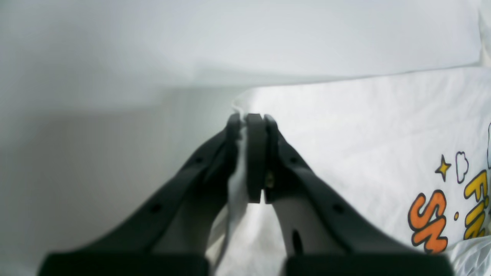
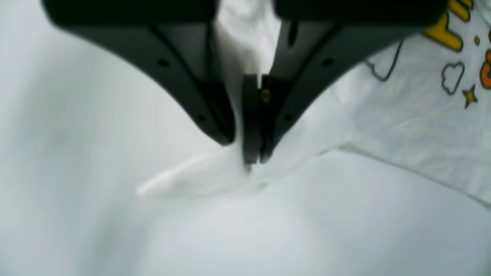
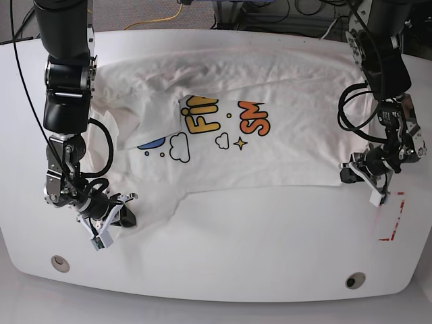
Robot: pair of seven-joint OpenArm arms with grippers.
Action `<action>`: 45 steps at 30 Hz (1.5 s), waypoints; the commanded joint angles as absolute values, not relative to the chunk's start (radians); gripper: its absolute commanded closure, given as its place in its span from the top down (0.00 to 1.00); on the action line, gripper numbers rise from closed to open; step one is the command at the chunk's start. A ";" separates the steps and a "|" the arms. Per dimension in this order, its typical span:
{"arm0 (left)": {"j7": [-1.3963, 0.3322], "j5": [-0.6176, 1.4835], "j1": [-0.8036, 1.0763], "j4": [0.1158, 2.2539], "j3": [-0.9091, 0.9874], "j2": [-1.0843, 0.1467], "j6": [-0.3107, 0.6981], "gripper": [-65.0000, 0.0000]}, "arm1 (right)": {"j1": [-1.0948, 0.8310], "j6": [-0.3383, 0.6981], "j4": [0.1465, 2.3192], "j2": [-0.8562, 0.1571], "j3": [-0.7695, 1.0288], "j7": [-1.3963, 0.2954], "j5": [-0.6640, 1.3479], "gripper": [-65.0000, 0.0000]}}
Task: Layout the t-shirt on the table in an organized manner, then fold the t-shirt properly
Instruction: 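Lift both side edges and fold them toward the collar with both grippers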
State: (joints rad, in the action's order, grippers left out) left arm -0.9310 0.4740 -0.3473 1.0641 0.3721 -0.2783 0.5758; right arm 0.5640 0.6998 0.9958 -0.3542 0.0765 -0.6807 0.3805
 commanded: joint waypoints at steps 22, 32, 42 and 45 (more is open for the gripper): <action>-1.029 0.493 -0.226 1.322 0.447 -0.297 0.584 0.00 | 0.286 0.698 1.650 -0.334 0.300 -1.073 0.392 0.00; -1.075 0.493 -0.131 1.403 0.447 -0.300 0.584 0.01 | 0.134 0.698 1.813 -0.314 0.321 -1.119 0.397 0.00; -1.167 0.493 -0.042 1.517 0.447 -0.320 0.584 0.01 | 0.018 0.698 1.873 -0.295 0.321 -1.118 0.397 0.00; -1.181 0.493 -0.007 1.552 0.447 -0.321 0.584 0.01 | 0.002 0.698 1.874 -0.295 0.321 -1.118 0.397 0.01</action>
